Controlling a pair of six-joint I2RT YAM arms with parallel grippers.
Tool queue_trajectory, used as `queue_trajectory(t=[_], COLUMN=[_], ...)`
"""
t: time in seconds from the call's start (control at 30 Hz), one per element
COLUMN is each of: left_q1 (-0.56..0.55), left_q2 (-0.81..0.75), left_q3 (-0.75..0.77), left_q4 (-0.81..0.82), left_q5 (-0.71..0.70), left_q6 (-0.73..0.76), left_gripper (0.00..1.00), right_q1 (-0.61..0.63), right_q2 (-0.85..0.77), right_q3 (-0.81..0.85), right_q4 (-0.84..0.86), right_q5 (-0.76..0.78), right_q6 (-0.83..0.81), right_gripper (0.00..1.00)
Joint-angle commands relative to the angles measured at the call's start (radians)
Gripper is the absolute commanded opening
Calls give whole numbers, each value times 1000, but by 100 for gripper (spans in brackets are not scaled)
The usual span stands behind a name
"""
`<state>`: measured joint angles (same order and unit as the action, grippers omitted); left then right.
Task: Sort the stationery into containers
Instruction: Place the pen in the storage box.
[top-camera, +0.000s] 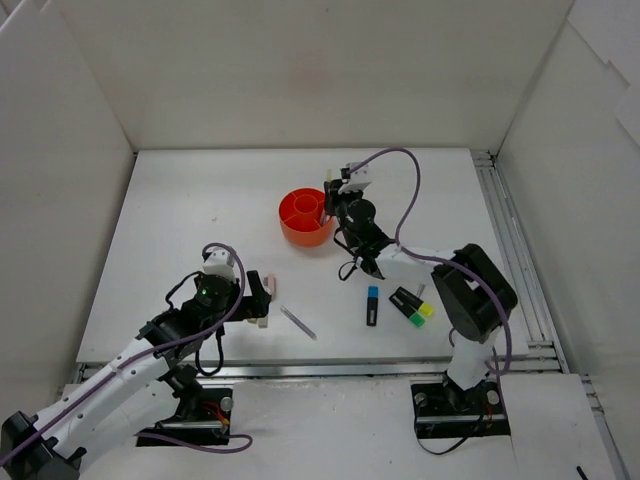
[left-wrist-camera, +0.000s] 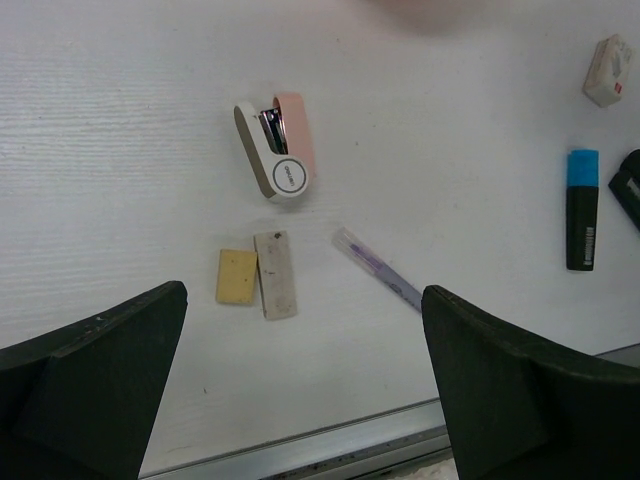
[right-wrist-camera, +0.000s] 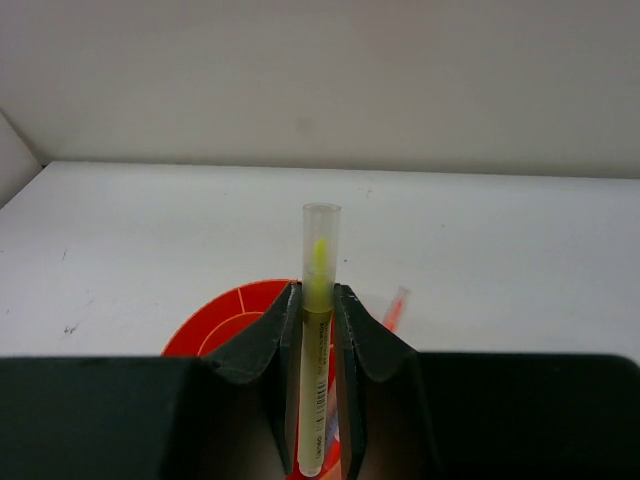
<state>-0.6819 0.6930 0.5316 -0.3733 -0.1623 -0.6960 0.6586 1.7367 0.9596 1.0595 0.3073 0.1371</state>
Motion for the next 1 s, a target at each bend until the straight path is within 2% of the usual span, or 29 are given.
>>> queue_trajectory(t=[0.0, 0.17, 0.6, 0.8, 0.83, 0.97], left_q1=[-8, -8, -18, -27, -27, -48], left_q2=[29, 46, 39, 66, 68, 94], left_q3=[74, 87, 79, 93, 94, 114], left_q4=[43, 25, -7, -33, -32, -39], left_q5=[-20, -29, -25, -23, -22, -29], left_q6=[-3, -25, -72, -112, -114, -143], left_gripper=[99, 99, 99, 100, 99, 100], right_q1=[-23, -54, -39, -7, -5, 16], right_q2=[90, 195, 195, 153, 143, 63], right_q3=[106, 168, -4, -44, -48, -64], right_q4=[309, 365, 491, 517, 516, 502], right_q5=[-78, -83, -143, -125, -131, -122], right_q6=[-33, 24, 58, 18, 6, -39], right_gripper=[0, 0, 2, 27, 38, 52])
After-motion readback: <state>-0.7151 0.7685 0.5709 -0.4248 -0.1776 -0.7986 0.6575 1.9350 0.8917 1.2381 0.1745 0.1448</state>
